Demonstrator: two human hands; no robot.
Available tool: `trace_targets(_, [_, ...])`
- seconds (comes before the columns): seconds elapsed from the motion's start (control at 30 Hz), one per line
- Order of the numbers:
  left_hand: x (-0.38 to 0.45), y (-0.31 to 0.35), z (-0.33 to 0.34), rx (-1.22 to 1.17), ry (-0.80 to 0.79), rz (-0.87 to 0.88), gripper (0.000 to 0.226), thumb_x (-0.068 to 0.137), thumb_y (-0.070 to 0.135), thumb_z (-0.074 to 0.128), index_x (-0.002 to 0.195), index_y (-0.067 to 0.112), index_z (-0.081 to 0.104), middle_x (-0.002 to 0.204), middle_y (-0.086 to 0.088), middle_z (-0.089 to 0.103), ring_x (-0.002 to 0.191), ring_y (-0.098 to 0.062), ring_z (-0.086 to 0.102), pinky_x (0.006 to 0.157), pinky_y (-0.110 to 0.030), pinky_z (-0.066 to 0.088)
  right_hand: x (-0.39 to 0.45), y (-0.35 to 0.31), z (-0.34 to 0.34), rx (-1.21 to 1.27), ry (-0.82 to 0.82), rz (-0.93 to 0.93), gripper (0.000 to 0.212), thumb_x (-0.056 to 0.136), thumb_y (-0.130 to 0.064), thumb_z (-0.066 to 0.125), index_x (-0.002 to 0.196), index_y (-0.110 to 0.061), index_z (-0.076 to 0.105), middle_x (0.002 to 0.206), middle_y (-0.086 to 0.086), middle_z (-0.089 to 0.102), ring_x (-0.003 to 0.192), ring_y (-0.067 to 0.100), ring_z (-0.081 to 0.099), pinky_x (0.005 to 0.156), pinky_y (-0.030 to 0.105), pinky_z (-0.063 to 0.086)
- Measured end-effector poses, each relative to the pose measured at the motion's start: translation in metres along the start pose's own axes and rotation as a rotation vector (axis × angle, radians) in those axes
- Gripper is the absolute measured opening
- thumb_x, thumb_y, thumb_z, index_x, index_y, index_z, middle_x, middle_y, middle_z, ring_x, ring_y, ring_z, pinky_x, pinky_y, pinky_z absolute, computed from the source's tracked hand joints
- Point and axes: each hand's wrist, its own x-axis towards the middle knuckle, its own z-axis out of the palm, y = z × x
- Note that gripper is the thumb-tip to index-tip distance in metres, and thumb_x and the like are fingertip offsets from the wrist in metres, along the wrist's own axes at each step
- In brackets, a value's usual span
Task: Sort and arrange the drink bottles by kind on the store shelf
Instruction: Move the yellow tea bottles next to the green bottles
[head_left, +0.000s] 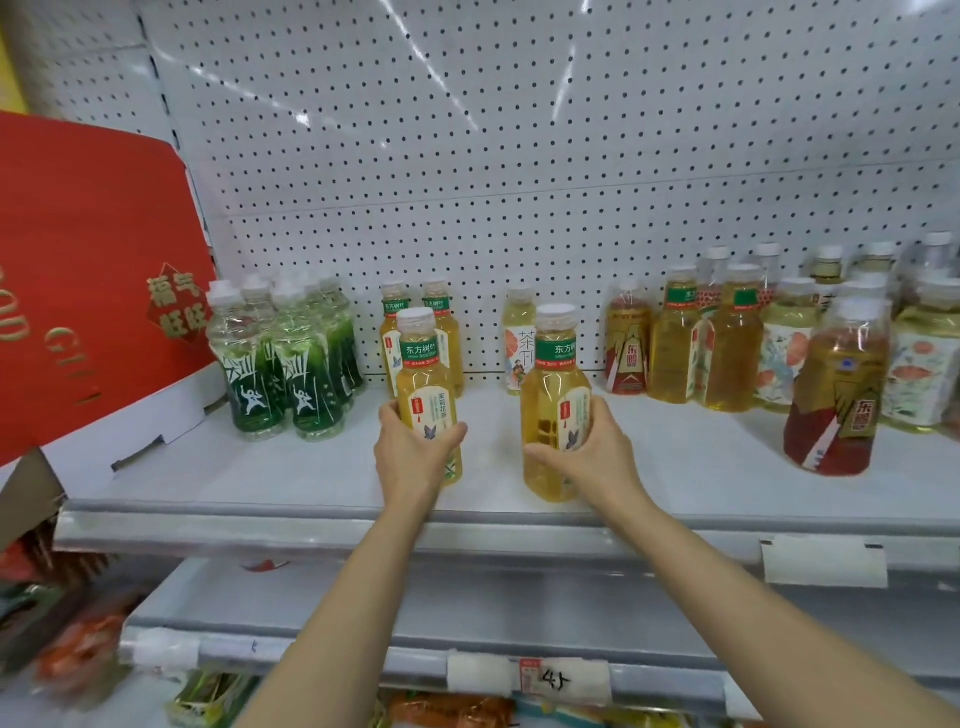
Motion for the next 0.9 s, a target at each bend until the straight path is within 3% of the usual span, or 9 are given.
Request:
trace_targets(0.13, [0.028,-0.01,-0.014,-0.032,0.011,-0.013,0.069,0.077,0.025,0.082,0.13,0.01,0.04,0.107,-0.004,0.059,0.09,-0.021,0.059,0.073,-0.031,0.047,0.013,-0.011,0.03,-0.054,0.05,0.008,0.078,0.066,-0.036,0.087,0.122,-0.018,0.036,0.112,-0.001,0.056,0.096,0.014,0.056,0.074,0.025,0.051])
trace_targets(0.3, [0.069,-0.02,-0.021,-0.098,-0.06,-0.055,0.058,0.082,0.017,0.076,0.123,0.011,0.035,0.1,-0.003,0.059,0.08,-0.01,0.059,0.057,-0.022,0.045,0.04,-0.024,0.087,-0.071,0.112,0.024,0.102,0.057,-0.038,0.091,0.133,-0.017,0.026,0.123,0.004,0.054,0.111,0.023,0.057,0.092,0.042,0.053])
trace_targets(0.4, [0.091,-0.026,-0.024,-0.088,-0.141,-0.034,0.053,0.084,0.011,0.074,0.116,0.015,0.032,0.092,0.005,0.056,0.076,-0.001,0.055,0.054,-0.015,0.041,0.054,-0.033,0.12,-0.115,0.159,0.041,0.108,0.057,-0.037,0.092,0.138,-0.011,0.024,0.127,0.009,0.054,0.115,0.027,0.057,0.094,0.044,0.051])
trace_targets(0.67, [0.136,-0.05,-0.022,-0.172,-0.327,-0.075,0.064,0.084,0.011,0.076,0.128,0.015,0.029,0.113,-0.003,0.058,0.095,-0.014,0.062,0.076,-0.033,0.053,0.088,-0.038,0.182,-0.232,0.304,0.048,0.102,0.06,-0.043,0.088,0.132,-0.01,0.025,0.128,0.013,0.048,0.112,0.031,0.057,0.087,0.049,0.052])
trace_targets(0.8, [0.15,-0.049,-0.02,-0.017,-0.259,-0.05,0.083,0.079,0.024,0.08,0.142,0.017,0.025,0.135,-0.009,0.042,0.12,-0.027,0.05,0.097,-0.046,0.049,0.103,-0.034,0.19,-0.143,0.229,0.041,0.094,0.063,-0.031,0.09,0.13,-0.014,0.025,0.13,0.01,0.041,0.117,0.027,0.05,0.096,0.046,0.049])
trace_targets(0.83, [0.152,-0.048,-0.02,-0.008,-0.254,-0.05,0.087,0.078,0.023,0.08,0.144,0.016,0.023,0.137,-0.01,0.041,0.121,-0.029,0.049,0.096,-0.045,0.05,0.106,-0.033,0.191,-0.115,0.192,0.05,0.094,0.065,-0.026,0.089,0.132,-0.015,0.024,0.132,0.009,0.038,0.119,0.025,0.047,0.098,0.043,0.048])
trace_targets(0.9, [0.157,-0.047,-0.02,-0.035,-0.26,-0.058,0.084,0.08,0.016,0.079,0.143,0.011,0.023,0.132,-0.011,0.049,0.111,-0.025,0.055,0.077,-0.033,0.053,0.111,-0.032,0.192,-0.105,0.138,0.063,0.092,0.067,-0.022,0.087,0.135,-0.016,0.025,0.134,0.007,0.035,0.117,0.021,0.045,0.096,0.036,0.047])
